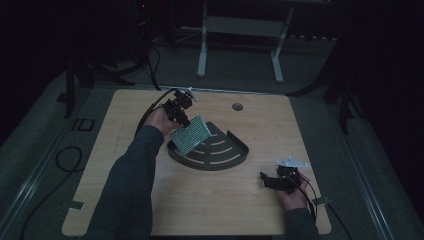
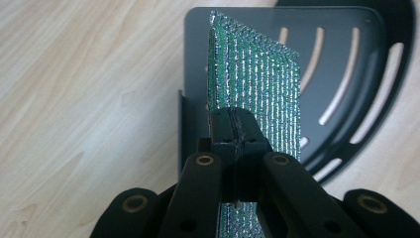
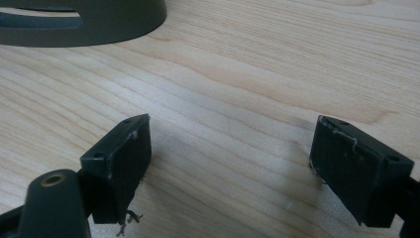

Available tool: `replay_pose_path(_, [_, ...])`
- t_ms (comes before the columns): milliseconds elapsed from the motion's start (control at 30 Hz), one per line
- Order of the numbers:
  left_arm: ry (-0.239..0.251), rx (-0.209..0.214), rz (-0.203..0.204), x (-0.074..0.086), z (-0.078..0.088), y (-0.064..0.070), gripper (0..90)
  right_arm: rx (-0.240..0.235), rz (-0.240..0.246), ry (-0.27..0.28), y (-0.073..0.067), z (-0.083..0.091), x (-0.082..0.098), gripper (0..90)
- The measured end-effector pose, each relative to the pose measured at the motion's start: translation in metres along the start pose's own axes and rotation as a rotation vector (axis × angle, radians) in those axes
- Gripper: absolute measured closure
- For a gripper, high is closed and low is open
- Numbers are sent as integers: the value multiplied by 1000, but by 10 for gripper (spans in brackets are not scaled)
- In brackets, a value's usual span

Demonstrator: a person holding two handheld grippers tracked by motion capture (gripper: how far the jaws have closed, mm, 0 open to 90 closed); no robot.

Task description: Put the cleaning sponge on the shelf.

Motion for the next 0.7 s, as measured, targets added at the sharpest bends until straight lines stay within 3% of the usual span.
replay_pose_path(700, [-46, -37, -1, 4, -33, -5, 898, -1, 1, 0, 0, 0, 0, 158])
Point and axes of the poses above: each handheld gripper's, and its own axes: z roughly backward along the jaws, x roughly out of its underside, y roughly to its right, the point moved 10 cm from there along -z, roughly forward along the jaws
